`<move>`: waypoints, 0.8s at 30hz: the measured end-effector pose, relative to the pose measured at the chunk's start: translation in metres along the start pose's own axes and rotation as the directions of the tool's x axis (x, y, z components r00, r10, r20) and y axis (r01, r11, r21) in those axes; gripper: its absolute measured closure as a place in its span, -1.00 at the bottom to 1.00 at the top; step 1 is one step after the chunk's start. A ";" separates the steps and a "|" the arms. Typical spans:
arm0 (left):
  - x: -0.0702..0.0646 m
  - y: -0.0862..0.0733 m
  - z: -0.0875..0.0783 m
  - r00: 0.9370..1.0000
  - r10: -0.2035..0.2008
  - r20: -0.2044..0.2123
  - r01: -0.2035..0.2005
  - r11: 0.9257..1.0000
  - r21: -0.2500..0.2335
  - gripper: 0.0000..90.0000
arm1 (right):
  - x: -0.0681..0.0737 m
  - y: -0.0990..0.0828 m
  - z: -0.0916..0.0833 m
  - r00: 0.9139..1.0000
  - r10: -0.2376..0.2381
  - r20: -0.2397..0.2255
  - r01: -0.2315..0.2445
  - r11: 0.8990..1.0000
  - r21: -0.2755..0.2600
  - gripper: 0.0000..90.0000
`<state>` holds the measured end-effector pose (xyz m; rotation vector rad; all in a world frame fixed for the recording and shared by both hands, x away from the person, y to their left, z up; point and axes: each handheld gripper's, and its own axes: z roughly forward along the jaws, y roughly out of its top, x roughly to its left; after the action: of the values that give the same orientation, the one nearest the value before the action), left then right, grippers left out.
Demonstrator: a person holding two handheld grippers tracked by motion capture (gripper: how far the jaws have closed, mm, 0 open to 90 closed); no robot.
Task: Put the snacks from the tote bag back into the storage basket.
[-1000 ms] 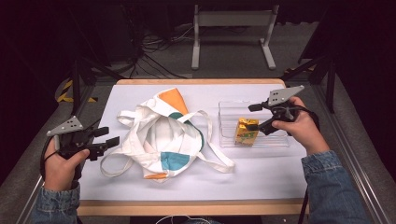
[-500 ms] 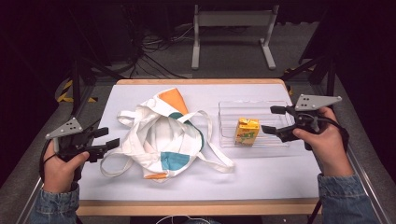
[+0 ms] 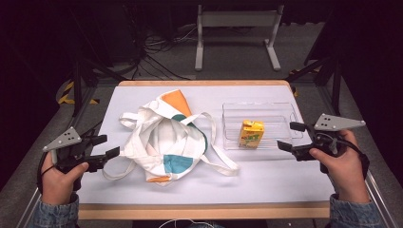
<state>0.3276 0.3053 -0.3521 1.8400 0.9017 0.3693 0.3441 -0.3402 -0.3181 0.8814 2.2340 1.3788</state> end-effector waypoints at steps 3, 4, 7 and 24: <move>-0.002 -0.005 -0.002 1.000 -0.007 -0.001 0.007 1.000 -0.005 -0.46 | -0.001 -0.011 0.001 0.999 0.024 0.033 -0.023 1.000 -0.013 -0.67; -0.002 -0.006 -0.002 1.000 0.003 -0.005 -0.003 1.000 -0.007 -0.47 | -0.001 -0.014 0.002 0.999 0.026 0.041 -0.025 1.000 -0.012 -0.67; -0.001 -0.010 -0.004 1.000 -0.005 -0.006 0.005 1.000 -0.006 -0.47 | -0.003 -0.023 0.004 0.997 0.046 0.070 -0.045 0.999 -0.005 -0.67; 0.009 -0.021 0.003 1.000 0.012 -0.011 -0.013 1.000 -0.015 -0.67 | -0.005 -0.062 0.025 0.981 0.099 0.169 -0.117 0.988 0.100 -0.66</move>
<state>0.3270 0.3142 -0.3734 1.8318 0.8925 0.3931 0.3427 -0.3472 -0.3846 1.1271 2.1807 1.1900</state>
